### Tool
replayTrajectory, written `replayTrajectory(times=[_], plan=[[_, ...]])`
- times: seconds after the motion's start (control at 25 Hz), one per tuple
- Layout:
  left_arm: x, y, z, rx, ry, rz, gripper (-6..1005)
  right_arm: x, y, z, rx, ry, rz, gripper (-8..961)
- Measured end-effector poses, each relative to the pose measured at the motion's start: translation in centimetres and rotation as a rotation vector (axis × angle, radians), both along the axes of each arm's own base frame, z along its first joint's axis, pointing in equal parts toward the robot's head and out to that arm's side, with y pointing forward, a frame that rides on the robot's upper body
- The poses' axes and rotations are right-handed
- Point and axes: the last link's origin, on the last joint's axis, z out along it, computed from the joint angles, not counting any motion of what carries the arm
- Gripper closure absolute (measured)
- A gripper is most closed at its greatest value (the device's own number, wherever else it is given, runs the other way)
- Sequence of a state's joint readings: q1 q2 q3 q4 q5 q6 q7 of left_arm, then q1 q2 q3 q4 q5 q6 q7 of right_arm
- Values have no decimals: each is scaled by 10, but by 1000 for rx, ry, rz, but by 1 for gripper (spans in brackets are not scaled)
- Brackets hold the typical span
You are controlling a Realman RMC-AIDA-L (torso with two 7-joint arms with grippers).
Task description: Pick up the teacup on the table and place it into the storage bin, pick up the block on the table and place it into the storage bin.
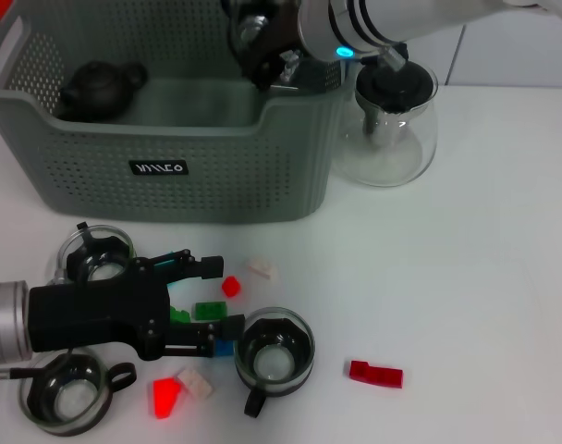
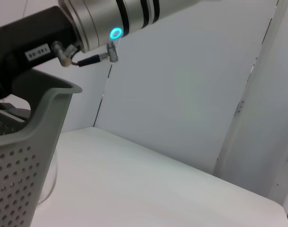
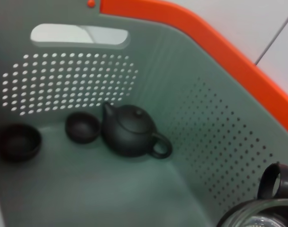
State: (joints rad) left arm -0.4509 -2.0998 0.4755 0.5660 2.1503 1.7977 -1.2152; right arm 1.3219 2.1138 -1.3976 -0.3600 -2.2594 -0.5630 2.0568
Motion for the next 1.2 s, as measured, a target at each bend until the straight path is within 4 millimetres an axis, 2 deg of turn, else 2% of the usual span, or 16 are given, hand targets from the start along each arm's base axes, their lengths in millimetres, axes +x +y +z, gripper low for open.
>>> replayTrajectory(times=[0.4, 0.72, 0.88, 1.04, 1.16, 1.2], plan=[[1, 1, 0, 2, 2, -3, 87, 2, -4, -1, -28, 12, -30, 883], [1, 2, 0, 2, 3, -5, 87, 0, -3, 1, -24, 16, -22, 615], [1, 2, 0, 2, 3, -5, 87, -14, -4, 10, -21, 68, 16, 503], [1, 2, 0, 2, 3, -5, 87, -37, -16, 35, -45, 219, 76, 363], [1, 1, 0, 2, 2, -4, 88, -43, -37, 60, -79, 354, 147, 238], [1, 1, 0, 1, 2, -4, 88, -44, -46, 69, -100, 398, 176, 233]])
